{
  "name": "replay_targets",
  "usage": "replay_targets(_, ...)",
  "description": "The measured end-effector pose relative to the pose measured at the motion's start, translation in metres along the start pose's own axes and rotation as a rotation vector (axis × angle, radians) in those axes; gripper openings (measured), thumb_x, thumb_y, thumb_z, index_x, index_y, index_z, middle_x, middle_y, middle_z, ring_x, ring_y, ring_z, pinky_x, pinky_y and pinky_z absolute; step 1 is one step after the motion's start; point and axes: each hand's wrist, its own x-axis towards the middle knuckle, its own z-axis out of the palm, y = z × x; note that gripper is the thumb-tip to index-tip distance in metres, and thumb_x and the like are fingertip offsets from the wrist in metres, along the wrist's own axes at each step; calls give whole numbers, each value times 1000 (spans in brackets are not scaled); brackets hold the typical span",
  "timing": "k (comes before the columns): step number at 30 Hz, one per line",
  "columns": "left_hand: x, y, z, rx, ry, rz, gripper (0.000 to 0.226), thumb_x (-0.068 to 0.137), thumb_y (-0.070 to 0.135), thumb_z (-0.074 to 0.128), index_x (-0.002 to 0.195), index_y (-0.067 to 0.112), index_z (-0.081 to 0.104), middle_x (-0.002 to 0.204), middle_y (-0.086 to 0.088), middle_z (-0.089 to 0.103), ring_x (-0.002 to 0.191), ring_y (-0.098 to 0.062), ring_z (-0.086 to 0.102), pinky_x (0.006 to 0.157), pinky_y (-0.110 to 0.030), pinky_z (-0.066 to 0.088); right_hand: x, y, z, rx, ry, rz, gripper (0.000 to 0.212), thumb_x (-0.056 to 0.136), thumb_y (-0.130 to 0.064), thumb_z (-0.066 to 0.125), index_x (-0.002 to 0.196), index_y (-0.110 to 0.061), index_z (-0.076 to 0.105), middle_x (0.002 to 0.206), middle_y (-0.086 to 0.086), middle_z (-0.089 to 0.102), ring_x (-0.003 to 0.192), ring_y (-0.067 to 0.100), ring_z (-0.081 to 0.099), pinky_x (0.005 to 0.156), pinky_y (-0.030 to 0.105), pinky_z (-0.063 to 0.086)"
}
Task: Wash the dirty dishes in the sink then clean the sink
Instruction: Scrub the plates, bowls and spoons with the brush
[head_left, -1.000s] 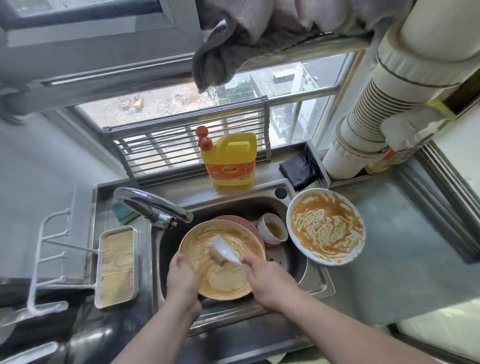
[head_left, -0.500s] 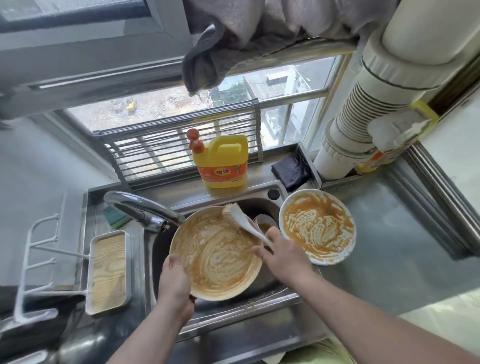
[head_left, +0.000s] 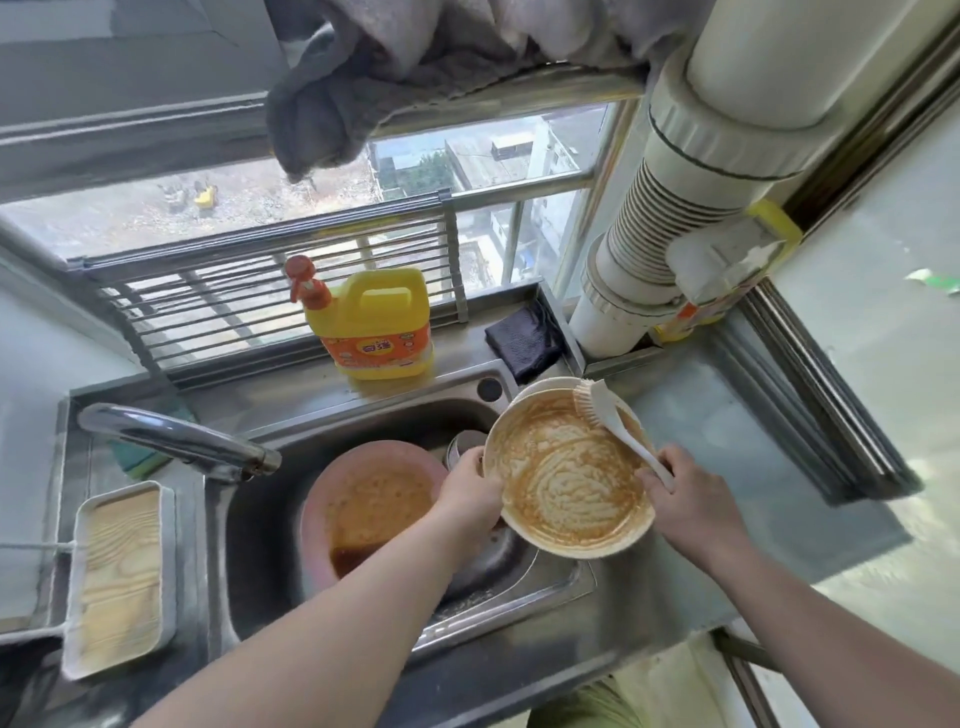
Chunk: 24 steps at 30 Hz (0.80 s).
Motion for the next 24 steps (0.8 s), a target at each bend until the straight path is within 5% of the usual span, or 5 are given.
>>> replay_targets(5,11,-18,4,13,5,118,35,106,31,59,140,39,59,121,10,73,109,-13,72,96,-44,62,2,18,-4,-15,21,48,28,104,-43,57,86,-33,39,77,-4,58,65,23,52,56,37,34)
replay_targets(10,17,-63,-66,189,431,36,24,109,32,52,122,48,62,128,12,64,101,-15,65,74,-25,60,-29,-28,-3,148,212,-131,24,99,-43,62,86,-36,43,83,-8,53,67,18,48,57,34,36)
replay_targets(16,6,-115,-178,370,698,-300,60,100,31,65,155,31,42,146,-12,53,115,-41,62,92,-59,59,-57,-114,79,200,-378,-190,42,93,-52,66,66,-26,46,66,-9,52,62,9,49,61,30,42)
replay_targets(20,13,-130,-194,396,578,-232,60,101,47,64,154,28,44,138,-6,65,106,-24,62,86,-43,57,-40,-133,160,3,-552,-183,9,102,-27,58,99,-22,65,114,-2,52,97,22,59,86,34,50)
replay_targets(24,22,-136,-195,489,637,-197,41,102,36,61,141,25,53,121,-4,66,95,-23,63,71,-38,54,-20,-140,207,-93,-496,-111,24,105,-26,53,125,-16,62,123,9,51,114,32,59,83,32,44)
